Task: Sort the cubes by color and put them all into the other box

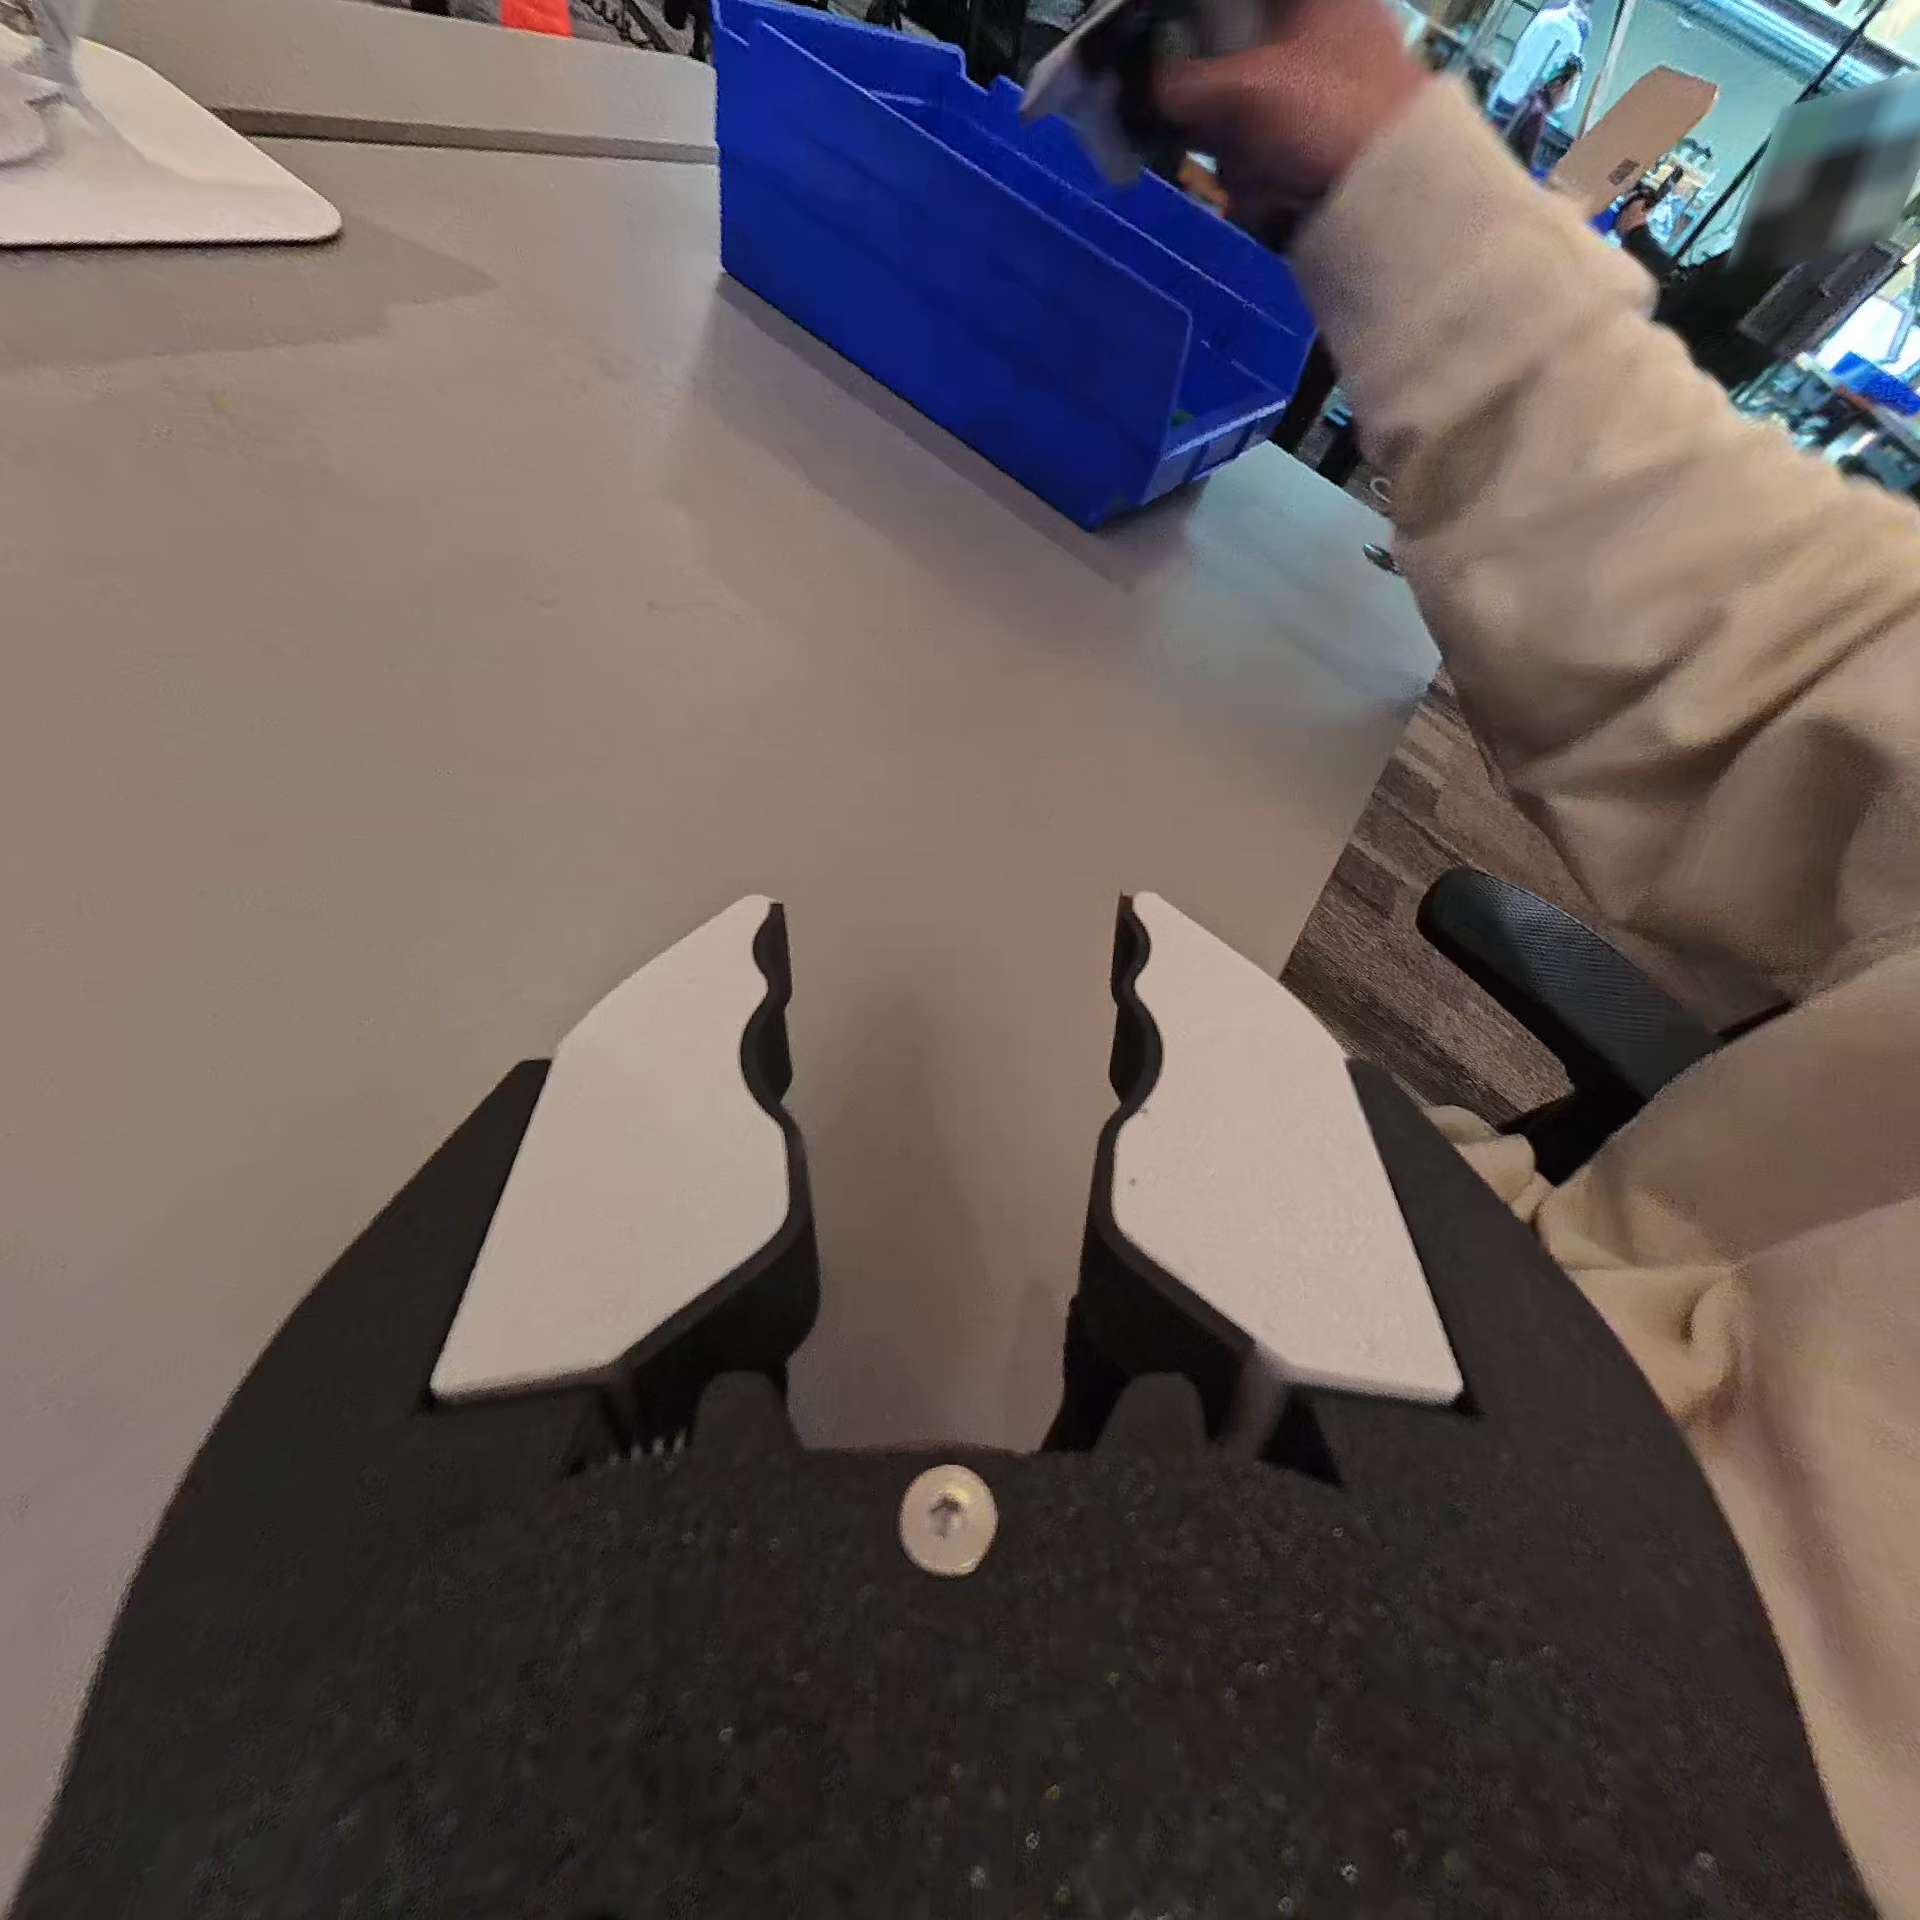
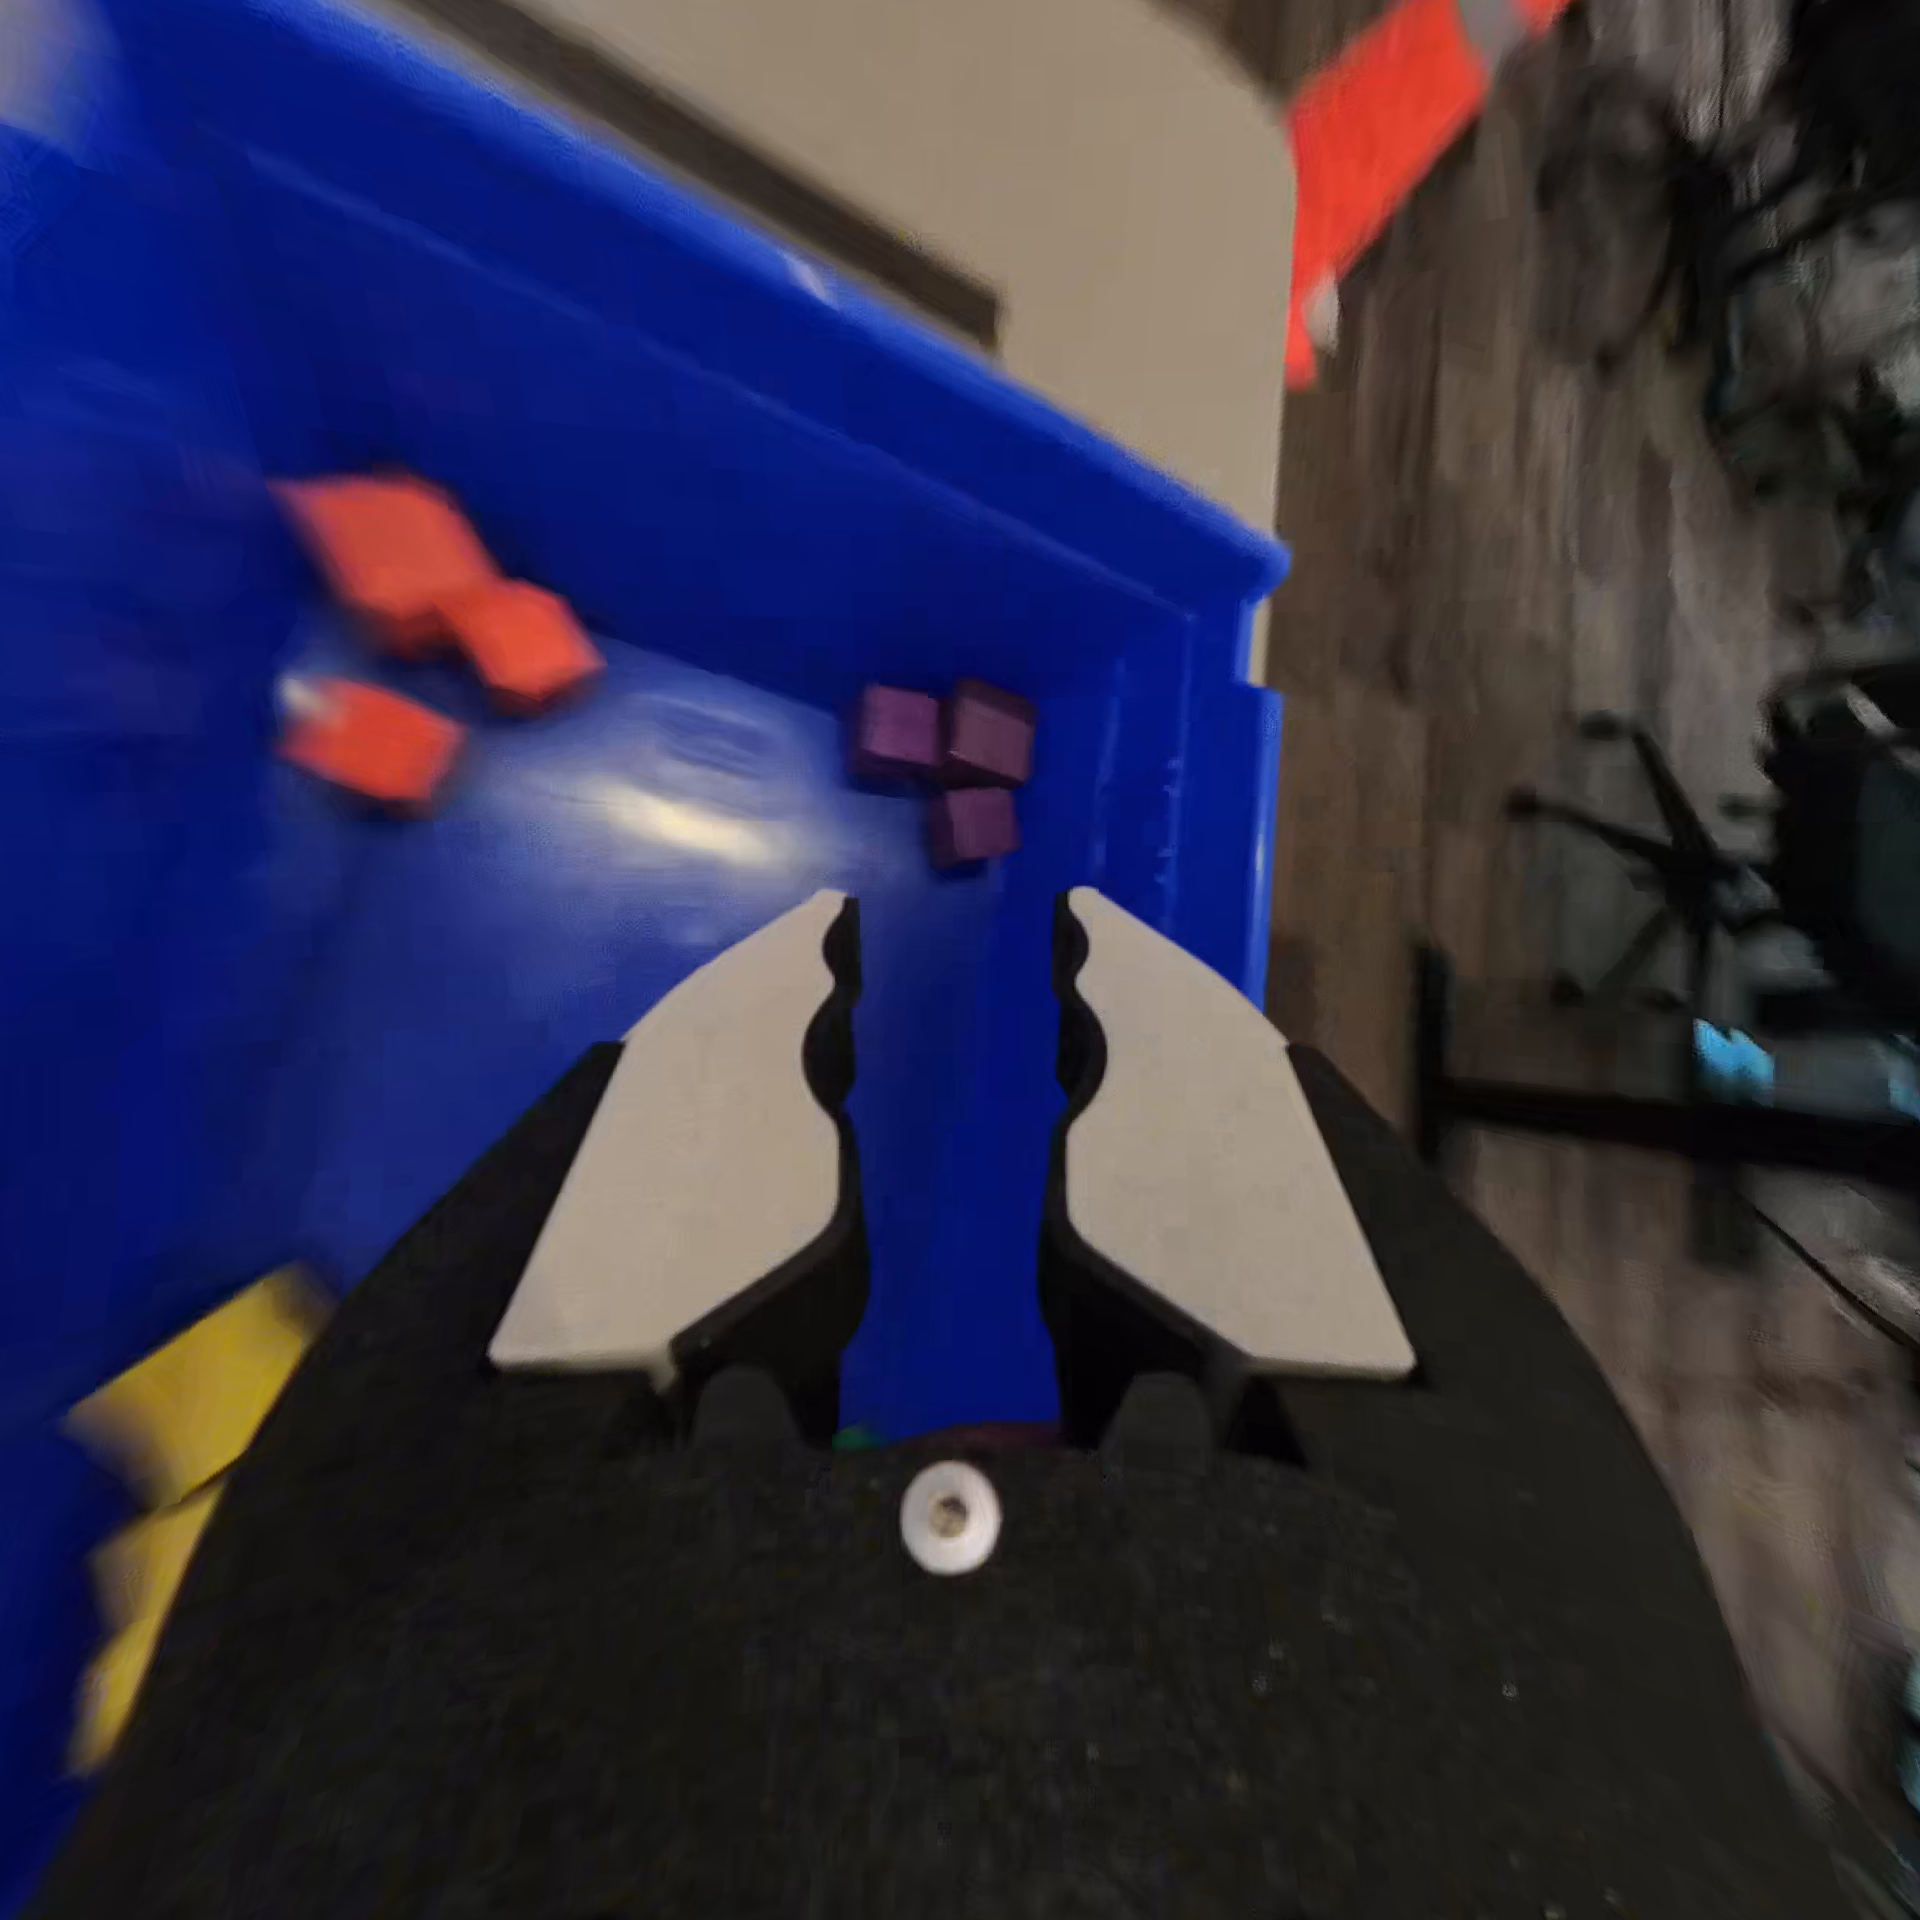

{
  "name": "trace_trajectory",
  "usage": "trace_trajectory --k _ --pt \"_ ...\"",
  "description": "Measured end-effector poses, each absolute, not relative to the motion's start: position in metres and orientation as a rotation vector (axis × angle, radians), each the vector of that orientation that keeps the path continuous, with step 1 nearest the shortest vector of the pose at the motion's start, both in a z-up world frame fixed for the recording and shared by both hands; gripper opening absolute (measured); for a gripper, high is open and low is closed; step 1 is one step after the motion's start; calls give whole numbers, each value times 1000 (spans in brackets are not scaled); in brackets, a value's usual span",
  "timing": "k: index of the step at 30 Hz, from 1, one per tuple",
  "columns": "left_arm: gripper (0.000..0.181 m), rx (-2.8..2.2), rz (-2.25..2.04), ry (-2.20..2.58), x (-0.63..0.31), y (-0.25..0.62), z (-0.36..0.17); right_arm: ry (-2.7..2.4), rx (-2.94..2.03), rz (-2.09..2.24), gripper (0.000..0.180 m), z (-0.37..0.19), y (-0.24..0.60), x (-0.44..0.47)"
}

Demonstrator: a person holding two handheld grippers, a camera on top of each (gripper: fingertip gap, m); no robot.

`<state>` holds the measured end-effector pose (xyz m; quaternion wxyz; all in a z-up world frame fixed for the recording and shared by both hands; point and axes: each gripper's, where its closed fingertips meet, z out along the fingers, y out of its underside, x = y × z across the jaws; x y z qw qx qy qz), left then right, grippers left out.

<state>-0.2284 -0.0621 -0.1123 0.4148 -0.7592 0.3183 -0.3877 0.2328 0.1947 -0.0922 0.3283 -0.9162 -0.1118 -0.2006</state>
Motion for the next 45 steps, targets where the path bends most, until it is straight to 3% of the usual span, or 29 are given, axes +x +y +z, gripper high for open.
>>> trace_trajectory --k 4,7,11,22,27,32,39,42,45 --pt "61 -1870 -848 756 -243 -48 -110 -358 -1985 139 33 -36 93 95" --pt "63 -1859 -678 713 -258 -30 -111 -474 -1840 633 34 -51 3 -17" --pt "72 -1878 -508 754 -263 -19 -122 -436 -1698 835 39 -77 -55 -84" --pt "66 -1922 -469 718 -278 -13 -115 -431 -1717 732 39 -97 -65 -90" --pt "65 -2080 -110 656 -403 41 -66 -455 -1741 796 39 -99 -67 -100" --pt "62 -2443 283 660 -519 145 -84 -534 -1769 814 38 -107 -67 -113" --pt "64 -2445 810 1478 -570 226 -131 -616 -1778 753 35 -115 -69 -116" --pt "50 -2387 834 1817 -571 233 -143 -612 -1787 753 34 -117 -69 -113" --pt "49 -2306 907 2056 -577 239 -148 -603 -1792 759 34 -116 -70 -110"
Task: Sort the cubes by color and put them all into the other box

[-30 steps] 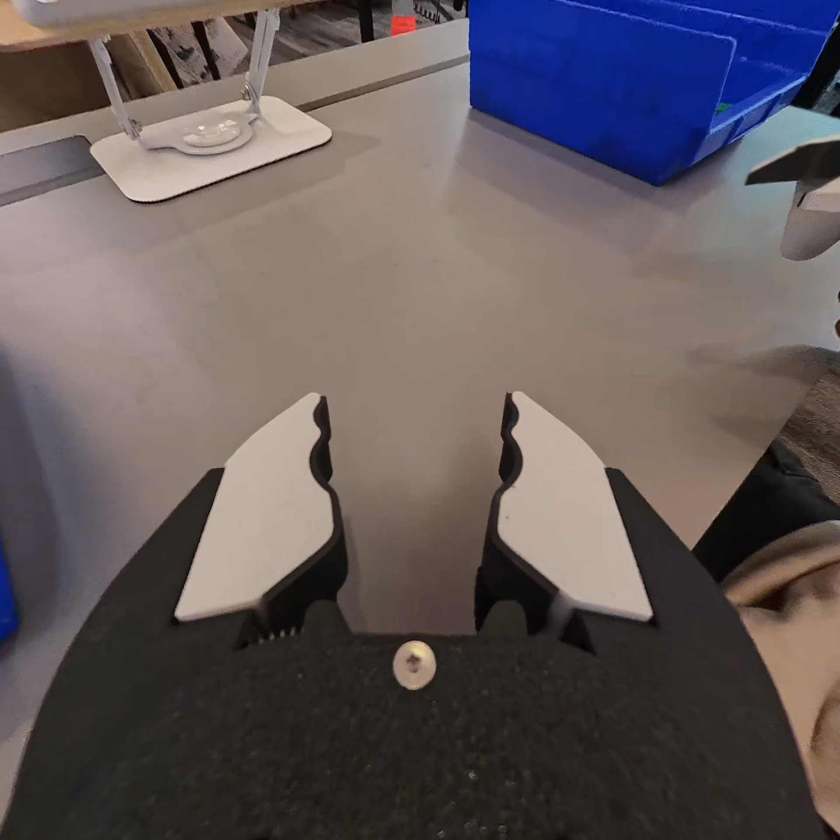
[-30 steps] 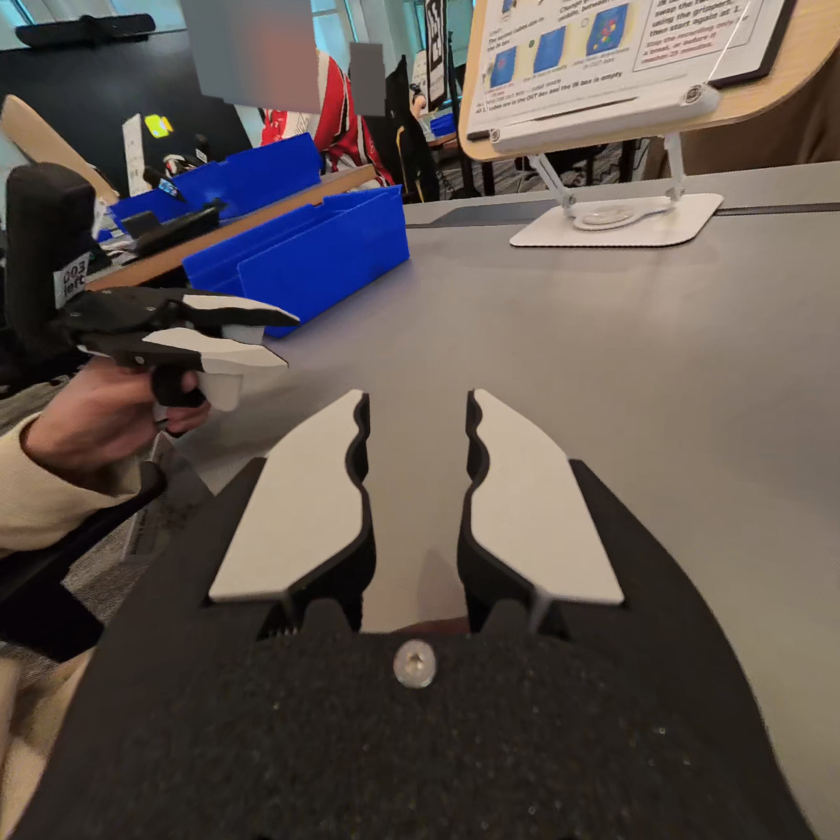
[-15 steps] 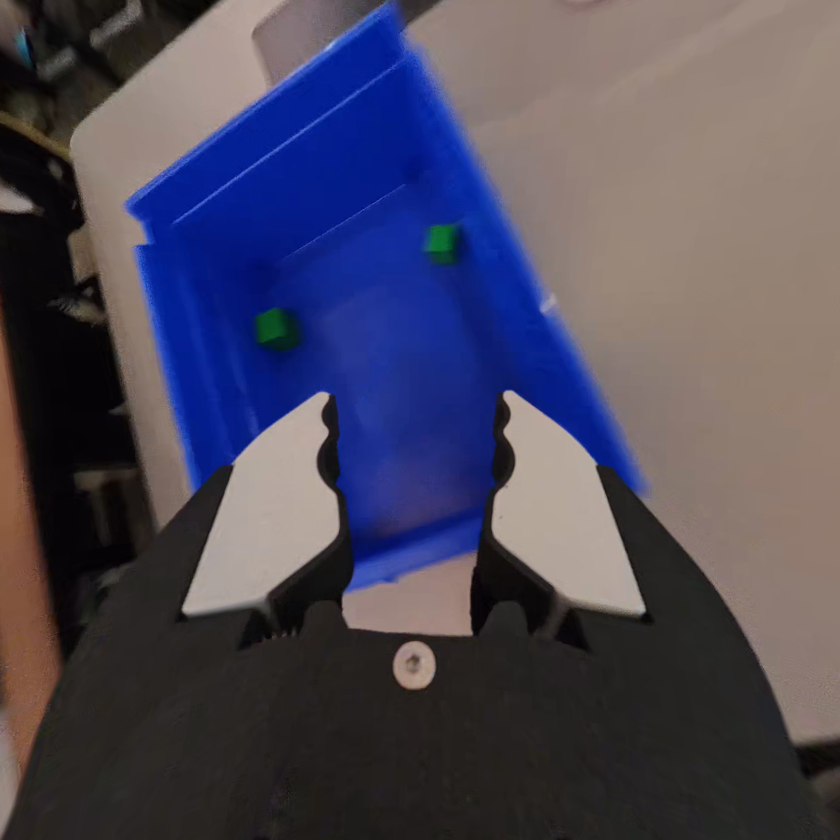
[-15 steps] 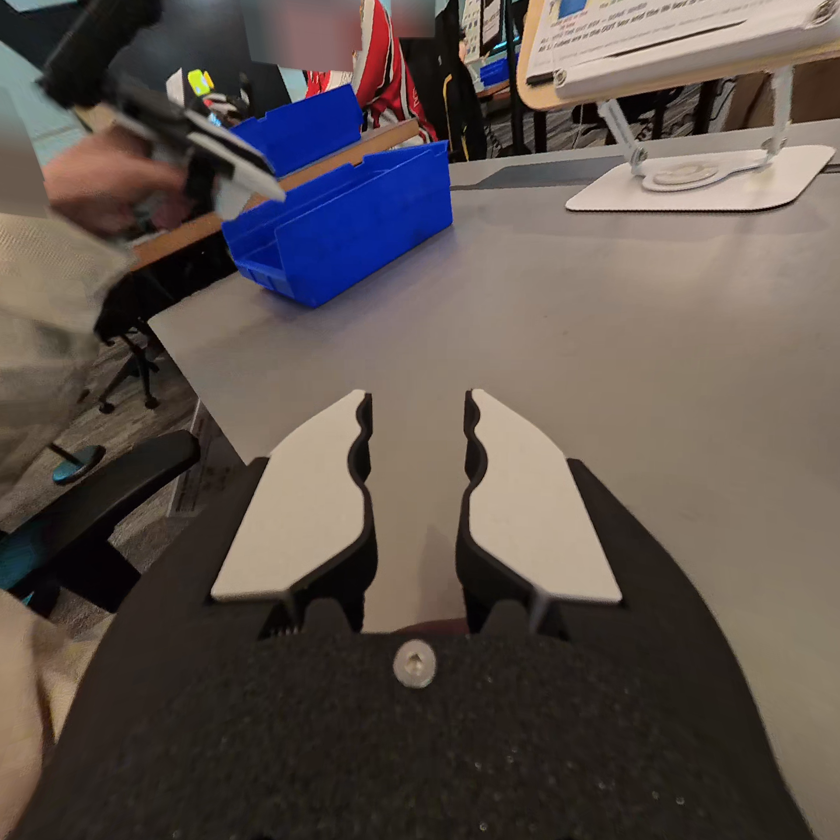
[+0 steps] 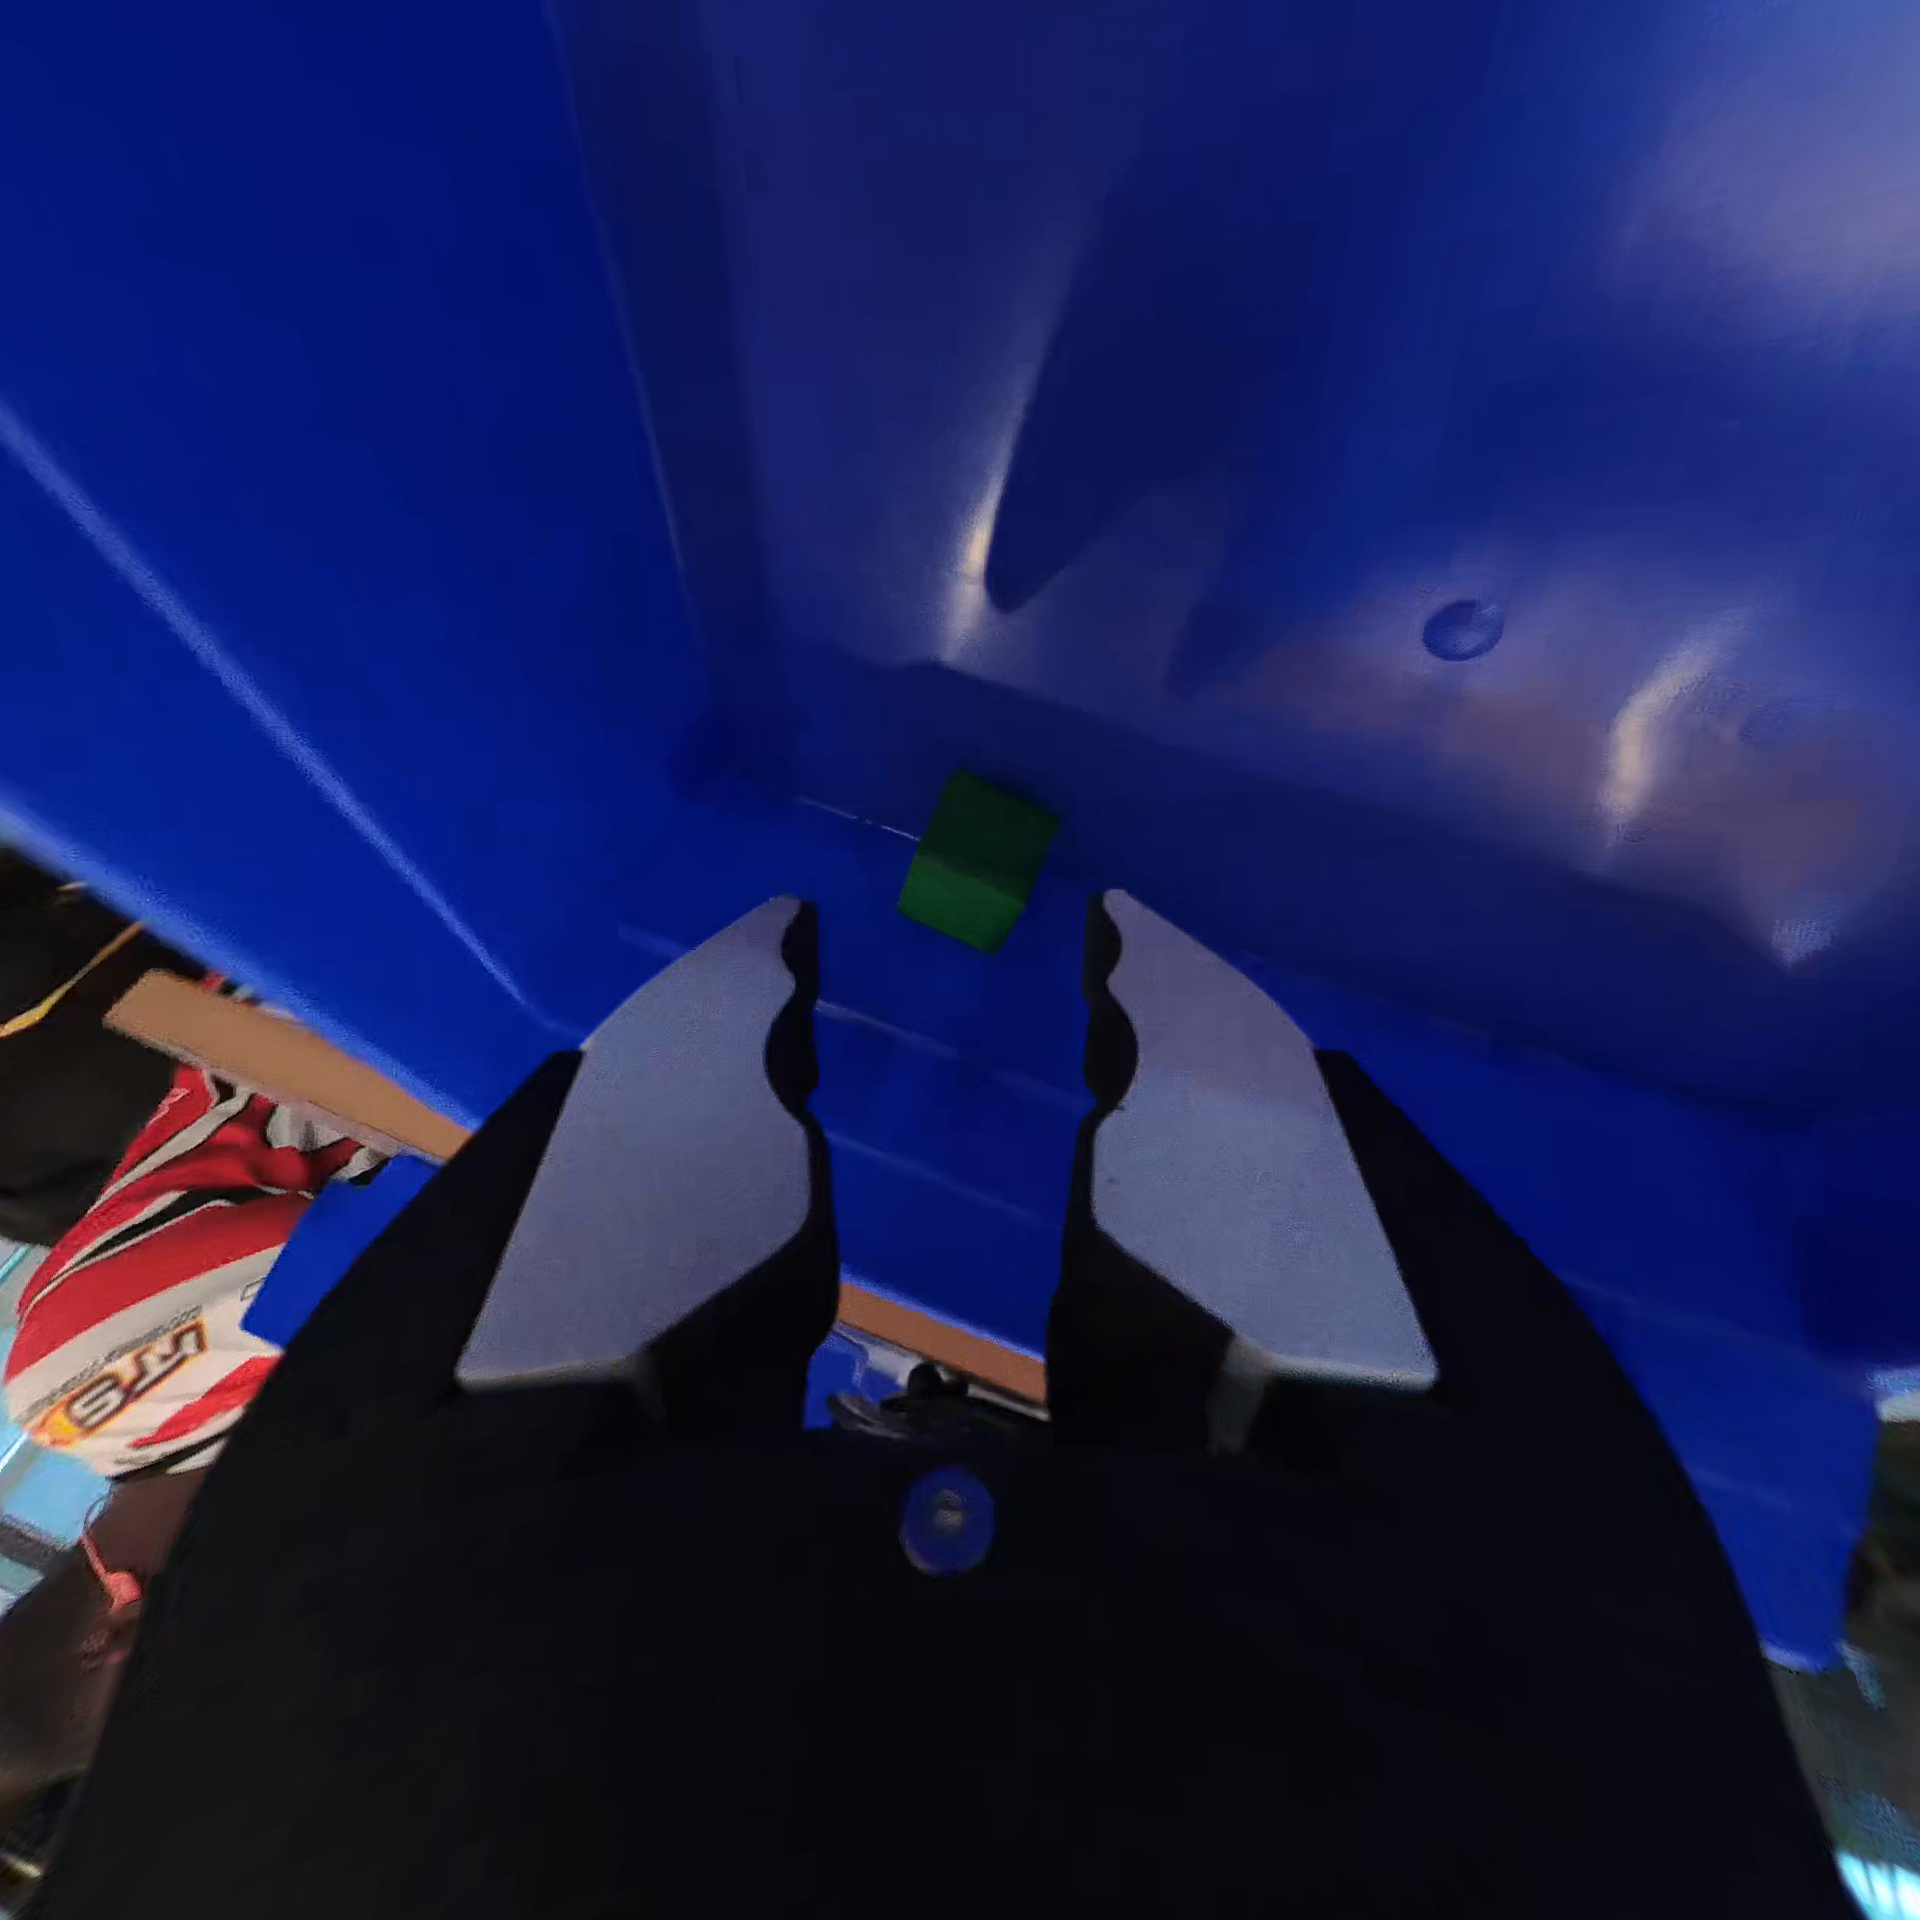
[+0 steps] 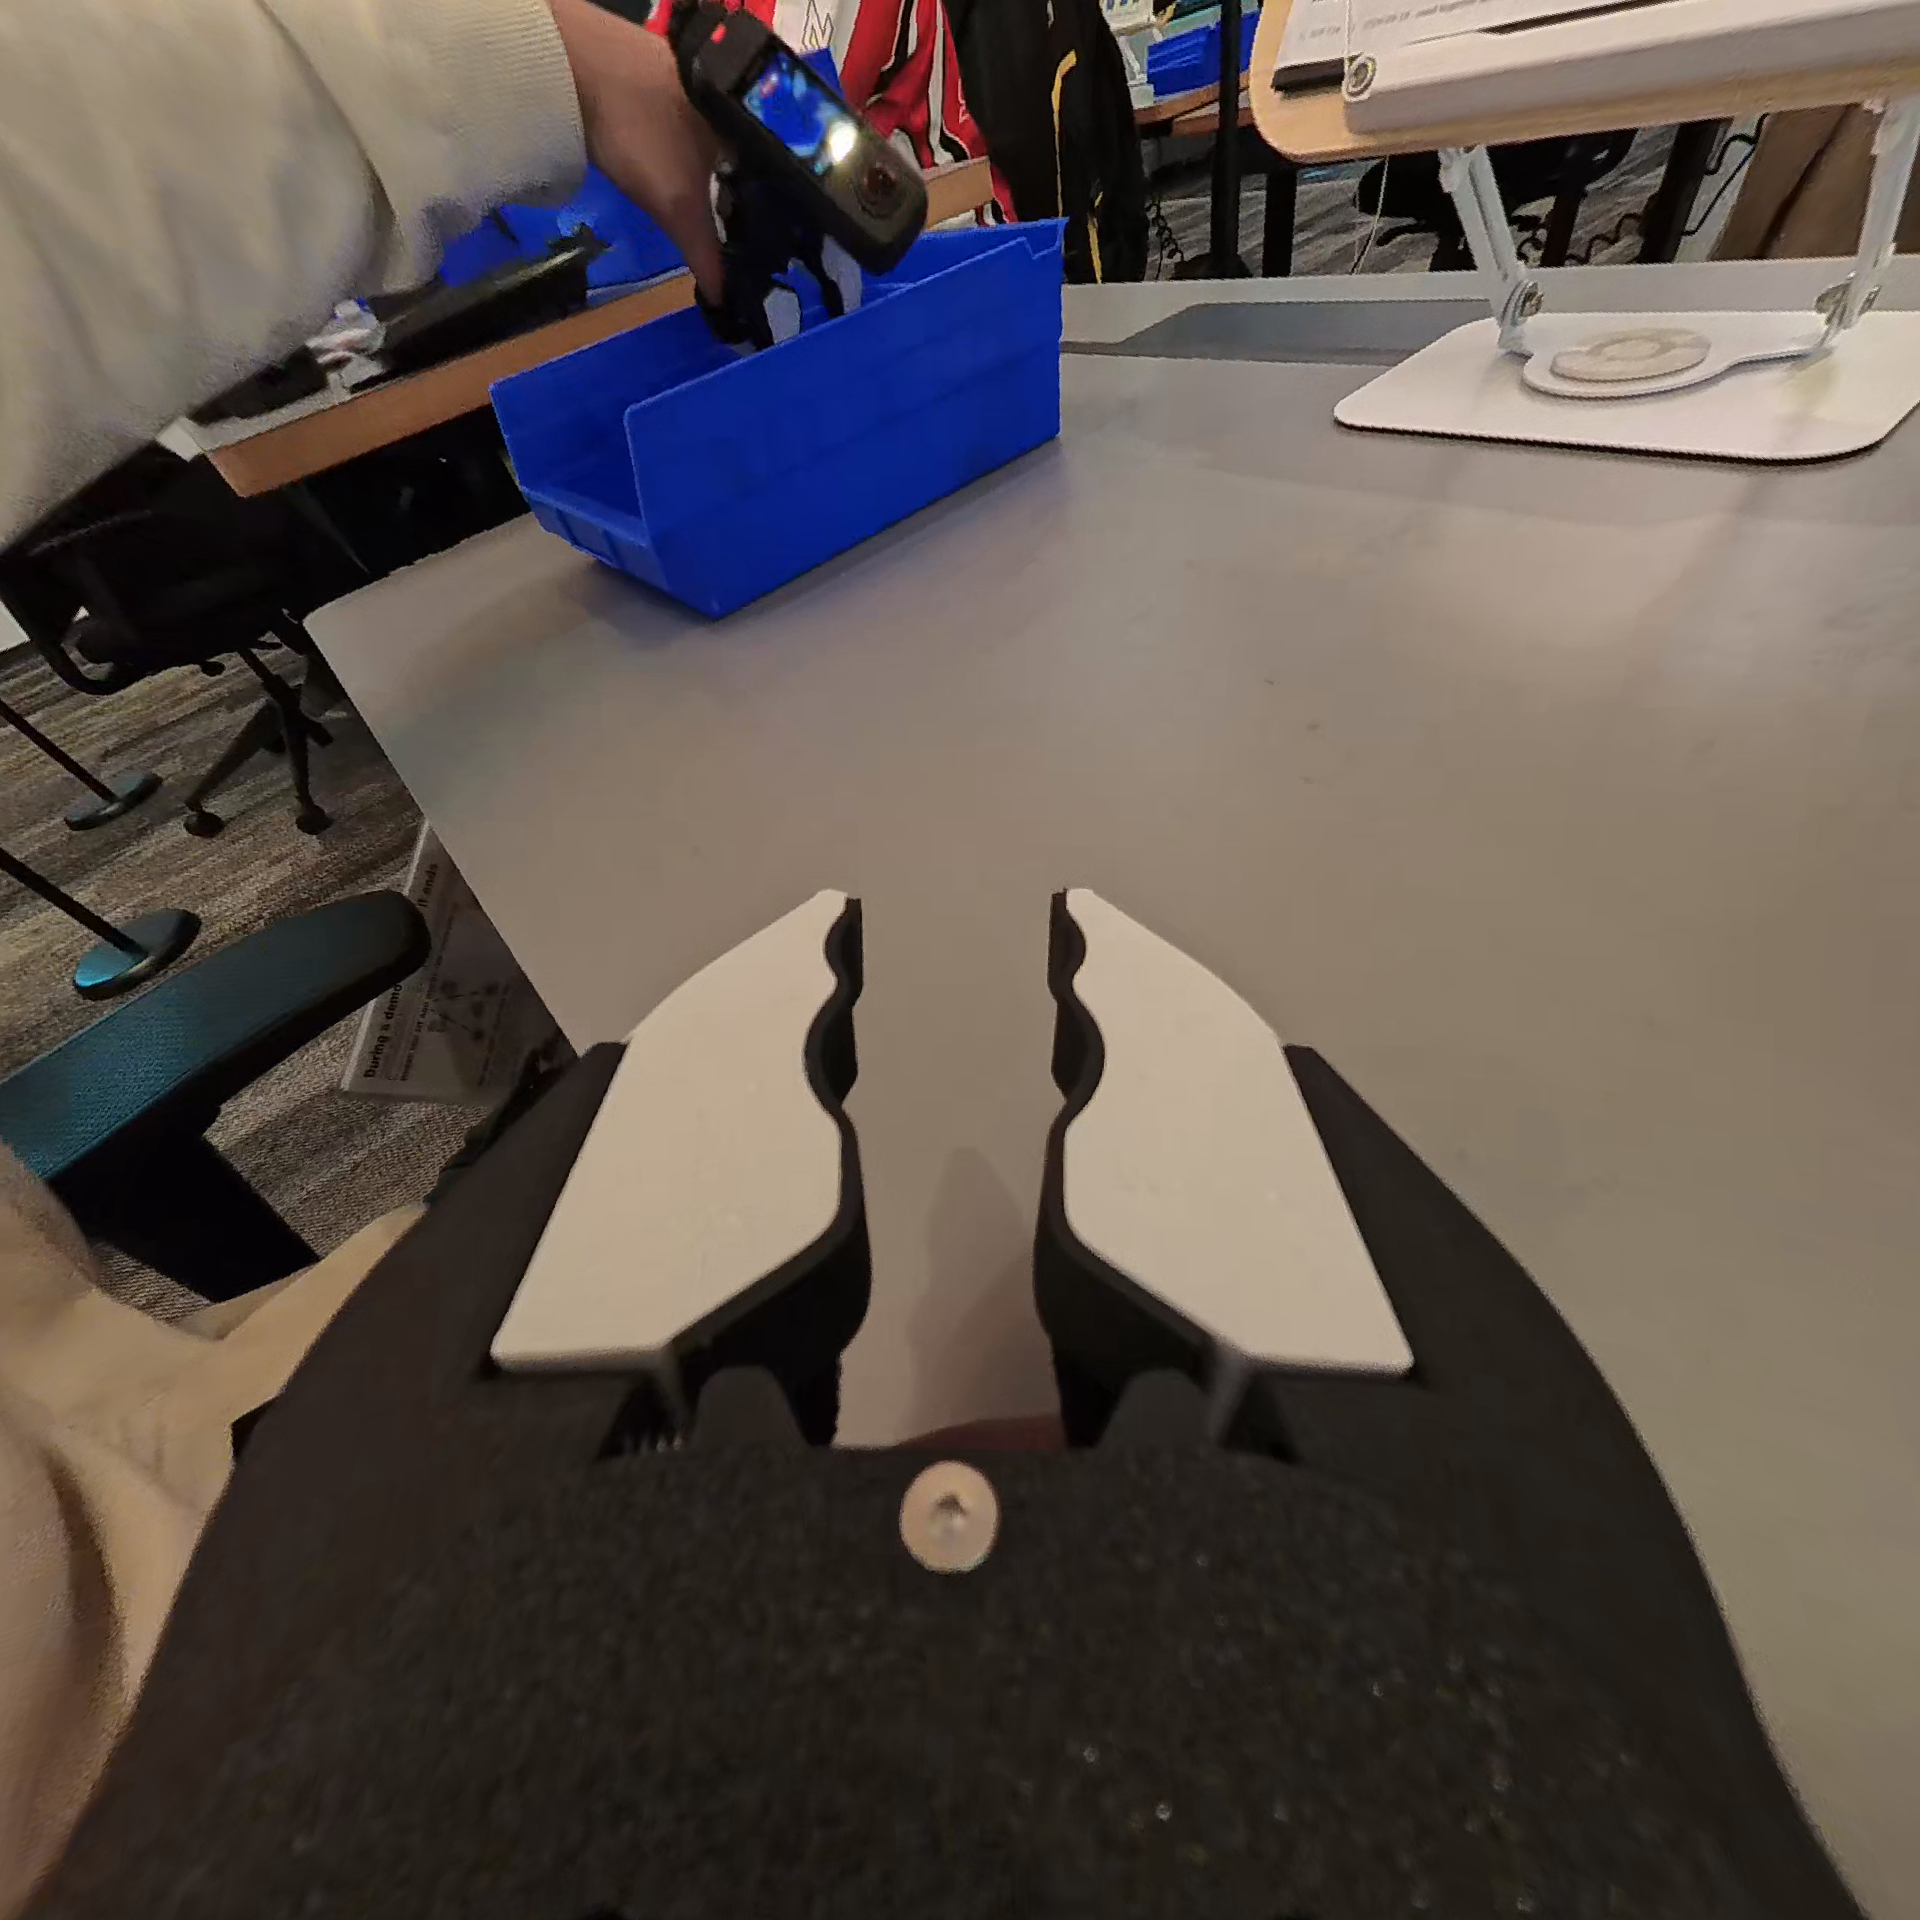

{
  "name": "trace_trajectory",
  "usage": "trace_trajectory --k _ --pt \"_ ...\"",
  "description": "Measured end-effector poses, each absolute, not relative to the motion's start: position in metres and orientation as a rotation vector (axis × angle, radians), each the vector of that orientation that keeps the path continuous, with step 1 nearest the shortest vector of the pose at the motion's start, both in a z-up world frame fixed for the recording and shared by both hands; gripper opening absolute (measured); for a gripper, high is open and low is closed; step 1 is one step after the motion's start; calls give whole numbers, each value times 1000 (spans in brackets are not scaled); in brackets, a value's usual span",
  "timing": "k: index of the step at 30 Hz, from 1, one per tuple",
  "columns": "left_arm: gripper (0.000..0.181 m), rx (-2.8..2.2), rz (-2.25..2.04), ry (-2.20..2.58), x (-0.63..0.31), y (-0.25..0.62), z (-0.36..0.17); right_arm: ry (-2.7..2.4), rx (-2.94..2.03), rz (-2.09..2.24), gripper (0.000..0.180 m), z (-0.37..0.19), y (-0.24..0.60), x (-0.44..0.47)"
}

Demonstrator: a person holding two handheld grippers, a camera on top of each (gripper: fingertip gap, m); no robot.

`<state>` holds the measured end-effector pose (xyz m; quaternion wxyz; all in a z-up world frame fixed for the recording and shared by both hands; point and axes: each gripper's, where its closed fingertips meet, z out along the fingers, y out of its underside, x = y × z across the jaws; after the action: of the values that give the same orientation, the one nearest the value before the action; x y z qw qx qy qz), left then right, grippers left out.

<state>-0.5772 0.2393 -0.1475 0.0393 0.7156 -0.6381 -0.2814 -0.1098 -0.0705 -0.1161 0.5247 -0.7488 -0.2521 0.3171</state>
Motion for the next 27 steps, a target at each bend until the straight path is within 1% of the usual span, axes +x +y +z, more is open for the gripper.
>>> trace_trajectory --k 4,5,10,11,12,13,18,20,23,27 --pt "57 2017 -818 -1885 -588 237 -153 -593 -1797 750 34 -114 -69 -106" --pt "62 1980 -825 -1874 -592 238 -153 -590 -1799 753 34 -113 -68 -106" --pt "66 1884 -789 -1856 -602 237 -169 -580 -1827 761 34 -119 -65 -103" --pt "65 1879 -785 -1876 -601 239 -174 -575 -1829 766 33 -120 -64 -103" --pt "55 1867 -782 -1889 -602 239 -179 -570 -1833 773 33 -121 -63 -103" --pt "31 1841 -787 -1900 -603 239 -182 -566 -1840 782 33 -122 -63 -103" --pt "29 1814 -786 -1887 -606 232 -182 -559 -1854 816 31 -123 -61 -105" --pt "29 1817 -795 -1882 -607 226 -175 -562 -1855 821 30 -122 -61 -107" --pt "29 1910 -830 -1930 -597 221 -151 -563 -1847 825 30 -120 -62 -108" --pt "29 2289 -779 -2117 -550 209 -105 -575 -1829 817 30 -115 -65 -108"
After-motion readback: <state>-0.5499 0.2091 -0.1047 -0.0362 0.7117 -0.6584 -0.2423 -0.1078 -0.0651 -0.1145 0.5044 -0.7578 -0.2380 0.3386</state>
